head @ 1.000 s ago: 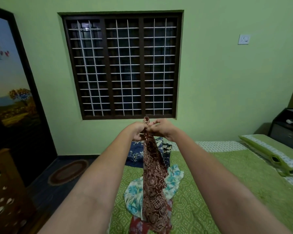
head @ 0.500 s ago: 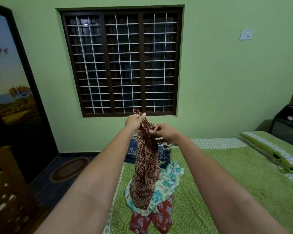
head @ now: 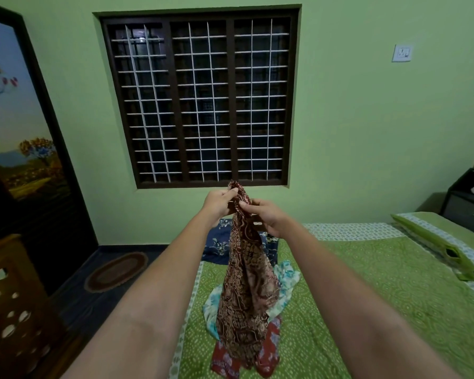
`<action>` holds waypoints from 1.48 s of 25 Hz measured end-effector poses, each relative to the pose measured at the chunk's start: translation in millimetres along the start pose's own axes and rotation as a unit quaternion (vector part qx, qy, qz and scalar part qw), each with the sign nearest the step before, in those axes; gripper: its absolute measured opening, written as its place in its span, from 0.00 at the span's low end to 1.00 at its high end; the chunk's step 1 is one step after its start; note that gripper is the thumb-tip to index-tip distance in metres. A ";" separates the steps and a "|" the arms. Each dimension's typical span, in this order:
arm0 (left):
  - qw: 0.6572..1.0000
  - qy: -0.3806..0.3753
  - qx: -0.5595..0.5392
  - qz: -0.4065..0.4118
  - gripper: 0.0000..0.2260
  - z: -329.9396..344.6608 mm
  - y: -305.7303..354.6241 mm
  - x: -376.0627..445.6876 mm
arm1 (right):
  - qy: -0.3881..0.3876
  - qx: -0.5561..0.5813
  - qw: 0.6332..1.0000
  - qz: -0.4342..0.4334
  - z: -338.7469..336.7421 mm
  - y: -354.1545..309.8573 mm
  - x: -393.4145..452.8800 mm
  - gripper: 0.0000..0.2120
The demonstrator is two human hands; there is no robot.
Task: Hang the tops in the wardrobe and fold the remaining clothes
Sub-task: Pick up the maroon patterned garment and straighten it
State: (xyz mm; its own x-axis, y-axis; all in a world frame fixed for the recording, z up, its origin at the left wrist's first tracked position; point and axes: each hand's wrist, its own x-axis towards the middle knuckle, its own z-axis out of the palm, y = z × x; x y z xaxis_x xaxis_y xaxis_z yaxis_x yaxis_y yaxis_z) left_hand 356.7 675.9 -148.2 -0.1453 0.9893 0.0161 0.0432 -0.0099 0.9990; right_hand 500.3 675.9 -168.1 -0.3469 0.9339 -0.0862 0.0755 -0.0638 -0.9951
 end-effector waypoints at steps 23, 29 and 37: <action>0.821 0.127 0.555 0.048 0.03 -84.7 -35.8 -4.5 | 0.188 -0.631 0.744 0.114 -38.7 27.6 -1.1 0.15; 0.957 -0.136 0.256 0.029 0.41 -2.2 -72.9 -1.4 | 0.142 -0.539 0.828 -0.064 22.2 -42.7 19.4 0.17; 0.890 -0.263 0.353 -0.120 0.30 1.3 -50.7 15.9 | 0.165 -0.470 0.859 0.121 -24.2 -22.5 24.7 0.14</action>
State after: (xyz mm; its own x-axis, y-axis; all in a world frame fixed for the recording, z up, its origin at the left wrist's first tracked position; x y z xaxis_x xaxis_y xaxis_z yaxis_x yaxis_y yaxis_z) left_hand 353.6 692.4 -198.6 0.2415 0.8836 -0.4012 0.7101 0.1209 0.6936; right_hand 512.7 708.9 -146.7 0.0574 0.9920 -0.1128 0.8828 -0.1032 -0.4582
